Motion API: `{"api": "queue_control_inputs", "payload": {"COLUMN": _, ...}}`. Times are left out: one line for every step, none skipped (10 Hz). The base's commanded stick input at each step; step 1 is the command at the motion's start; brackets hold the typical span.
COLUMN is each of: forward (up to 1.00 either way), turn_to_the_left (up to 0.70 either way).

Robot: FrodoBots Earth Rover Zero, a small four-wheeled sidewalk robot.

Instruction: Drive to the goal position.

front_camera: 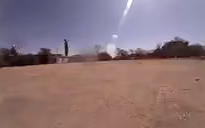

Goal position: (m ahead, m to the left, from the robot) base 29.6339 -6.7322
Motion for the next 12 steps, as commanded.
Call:
{"api": "queue_control_inputs", "payload": {"forward": 1.0, "turn_to_the_left": 0.0}}
{"api": "queue_control_inputs", "payload": {"forward": 1.0, "turn_to_the_left": 0.0}}
{"api": "queue_control_inputs", "payload": {"forward": 1.0, "turn_to_the_left": 0.0}}
{"api": "queue_control_inputs", "payload": {"forward": 1.0, "turn_to_the_left": 0.0}}
{"api": "queue_control_inputs", "payload": {"forward": 1.0, "turn_to_the_left": 0.0}}
{"api": "queue_control_inputs", "payload": {"forward": 1.0, "turn_to_the_left": 0.0}}
{"api": "queue_control_inputs", "payload": {"forward": 1.0, "turn_to_the_left": 0.0}}
{"api": "queue_control_inputs", "payload": {"forward": 1.0, "turn_to_the_left": 0.0}}
{"api": "queue_control_inputs", "payload": {"forward": 1.0, "turn_to_the_left": 0.0}}
{"api": "queue_control_inputs", "payload": {"forward": 1.0, "turn_to_the_left": 0.0}}
{"api": "queue_control_inputs", "payload": {"forward": 1.0, "turn_to_the_left": 0.0}}
{"api": "queue_control_inputs", "payload": {"forward": 1.0, "turn_to_the_left": 0.0}}
